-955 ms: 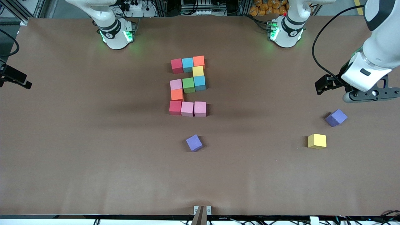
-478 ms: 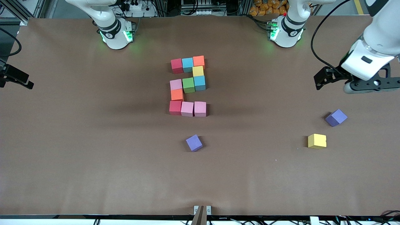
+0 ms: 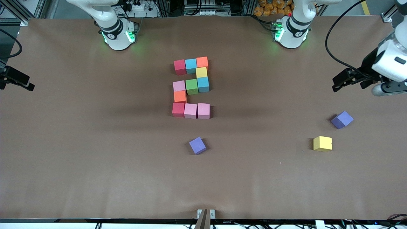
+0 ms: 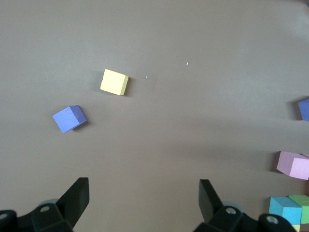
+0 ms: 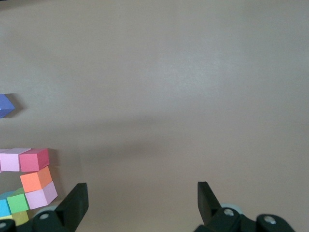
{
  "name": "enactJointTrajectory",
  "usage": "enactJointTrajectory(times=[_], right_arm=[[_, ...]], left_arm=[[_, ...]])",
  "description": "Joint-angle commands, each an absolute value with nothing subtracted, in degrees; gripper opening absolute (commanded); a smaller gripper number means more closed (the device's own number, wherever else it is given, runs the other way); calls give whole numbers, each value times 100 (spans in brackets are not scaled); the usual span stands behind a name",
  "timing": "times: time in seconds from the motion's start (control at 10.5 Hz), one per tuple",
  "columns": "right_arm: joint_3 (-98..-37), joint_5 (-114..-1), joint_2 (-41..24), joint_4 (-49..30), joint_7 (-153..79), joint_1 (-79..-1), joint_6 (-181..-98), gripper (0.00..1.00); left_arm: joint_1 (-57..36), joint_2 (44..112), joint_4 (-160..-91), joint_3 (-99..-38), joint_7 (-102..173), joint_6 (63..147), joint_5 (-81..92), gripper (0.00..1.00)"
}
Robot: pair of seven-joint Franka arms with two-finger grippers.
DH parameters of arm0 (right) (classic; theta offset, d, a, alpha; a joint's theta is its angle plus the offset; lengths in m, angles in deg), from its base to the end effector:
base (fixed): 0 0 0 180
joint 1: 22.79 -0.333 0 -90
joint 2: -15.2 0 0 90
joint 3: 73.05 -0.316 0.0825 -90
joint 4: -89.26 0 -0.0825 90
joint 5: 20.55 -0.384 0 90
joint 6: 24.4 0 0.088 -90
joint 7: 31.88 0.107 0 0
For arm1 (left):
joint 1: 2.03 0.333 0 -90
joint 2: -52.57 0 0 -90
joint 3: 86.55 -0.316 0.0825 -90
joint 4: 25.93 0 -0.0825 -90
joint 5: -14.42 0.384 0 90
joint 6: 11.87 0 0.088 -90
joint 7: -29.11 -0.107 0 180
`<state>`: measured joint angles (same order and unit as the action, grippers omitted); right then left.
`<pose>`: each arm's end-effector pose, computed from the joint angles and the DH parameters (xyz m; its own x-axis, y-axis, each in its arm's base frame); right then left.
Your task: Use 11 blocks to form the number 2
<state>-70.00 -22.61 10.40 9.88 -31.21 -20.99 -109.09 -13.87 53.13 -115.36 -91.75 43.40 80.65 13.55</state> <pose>0.5696 -0.0426 0.6559 0.9957 -0.0926 0.0087 -0.0923 -0.9952 -0.0314 0.5582 -0.0668 0.6278 0.9902 0.1338 0.0393 0.1329 -0.9908 0.0248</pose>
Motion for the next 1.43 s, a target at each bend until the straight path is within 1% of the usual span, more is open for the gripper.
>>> enactJointTrajectory(times=[0.0,1.05,1.34], right_arm=[[-6989,-2257,922,1166,-3109,-2104,-10851,100],[-6962,-2222,887,1183,-3126,-2033,-10851,100],[-6954,-2213,834,1306,-3118,-2025,-10851,100]], left_arm=[[-1416,5090,-11680,-9279,4230,8007,1249,100],[-1416,5152,-11637,-9306,4071,7998,1617,100],[-1425,5152,-11637,-9297,4019,7998,1750,100]])
